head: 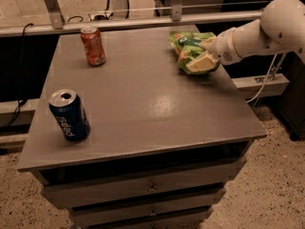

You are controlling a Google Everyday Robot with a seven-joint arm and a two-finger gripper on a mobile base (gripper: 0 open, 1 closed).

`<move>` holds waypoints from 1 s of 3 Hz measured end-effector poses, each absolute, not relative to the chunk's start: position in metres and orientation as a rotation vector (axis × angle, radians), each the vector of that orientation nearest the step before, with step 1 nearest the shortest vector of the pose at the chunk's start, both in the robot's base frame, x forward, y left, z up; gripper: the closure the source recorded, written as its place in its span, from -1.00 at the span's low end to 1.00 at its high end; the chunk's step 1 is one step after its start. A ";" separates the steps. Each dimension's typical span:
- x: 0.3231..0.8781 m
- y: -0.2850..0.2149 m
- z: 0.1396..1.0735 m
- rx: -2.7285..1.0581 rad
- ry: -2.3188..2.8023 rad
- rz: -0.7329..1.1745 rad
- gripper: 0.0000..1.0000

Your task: Pick green rice chip bag

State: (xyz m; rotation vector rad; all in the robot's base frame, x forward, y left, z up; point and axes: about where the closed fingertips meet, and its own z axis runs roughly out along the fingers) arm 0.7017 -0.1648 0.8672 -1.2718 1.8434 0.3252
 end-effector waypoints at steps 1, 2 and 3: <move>0.689 -0.166 0.893 -1.263 1.814 0.296 1.00; 0.679 -0.168 0.914 -1.251 1.790 0.274 1.00; 0.673 -0.168 0.929 -1.241 1.773 0.260 1.00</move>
Offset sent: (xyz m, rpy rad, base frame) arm -0.0384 -0.0106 0.0838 0.0125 -0.1249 -0.0370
